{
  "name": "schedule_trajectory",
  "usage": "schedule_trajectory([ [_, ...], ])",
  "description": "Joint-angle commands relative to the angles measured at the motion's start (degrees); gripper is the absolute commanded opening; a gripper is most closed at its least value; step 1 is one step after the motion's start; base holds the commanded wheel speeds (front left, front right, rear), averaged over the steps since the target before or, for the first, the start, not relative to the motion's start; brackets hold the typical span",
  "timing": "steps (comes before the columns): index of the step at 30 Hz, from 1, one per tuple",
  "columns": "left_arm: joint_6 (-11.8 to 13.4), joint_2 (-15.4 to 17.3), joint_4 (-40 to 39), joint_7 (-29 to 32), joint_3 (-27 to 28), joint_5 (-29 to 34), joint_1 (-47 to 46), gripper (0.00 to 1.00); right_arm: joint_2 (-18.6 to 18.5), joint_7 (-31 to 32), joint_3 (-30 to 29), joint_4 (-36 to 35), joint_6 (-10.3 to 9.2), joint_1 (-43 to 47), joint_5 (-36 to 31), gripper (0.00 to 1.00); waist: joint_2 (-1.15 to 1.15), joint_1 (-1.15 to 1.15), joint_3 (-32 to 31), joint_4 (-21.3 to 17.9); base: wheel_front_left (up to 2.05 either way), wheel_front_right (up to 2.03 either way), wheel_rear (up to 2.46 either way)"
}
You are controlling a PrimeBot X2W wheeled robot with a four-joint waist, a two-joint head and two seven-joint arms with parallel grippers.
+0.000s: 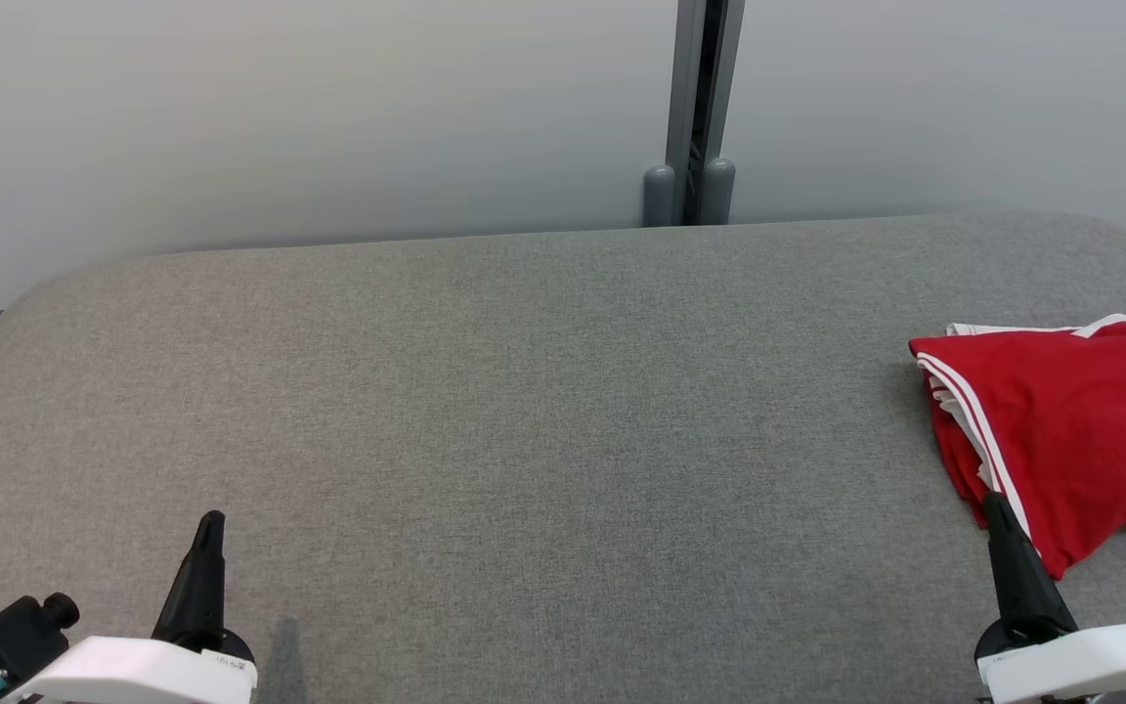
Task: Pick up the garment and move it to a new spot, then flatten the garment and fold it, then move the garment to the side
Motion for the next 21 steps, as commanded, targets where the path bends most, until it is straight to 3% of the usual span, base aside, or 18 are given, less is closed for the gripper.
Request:
schedule_trajectory([
  [1,-0.7,0.1,-0.4,0.4,1.0,-2.1,-1.6,0.0,-0.7,0.3,-0.1,-0.3,0.0,-1.3,2.5,0.0,0.0,0.0,0.0,0.0,0.0,0.0,0.0],
  [21,-2.4,-1.4,0.7,3.6,4.0,-13.6,-2.7,0.0,-0.8,1.3,0.2,0.8,0.0,-2.1,16.0,0.0,0.0,0.0,0.0,-0.4,0.0,0.0,0.0],
])
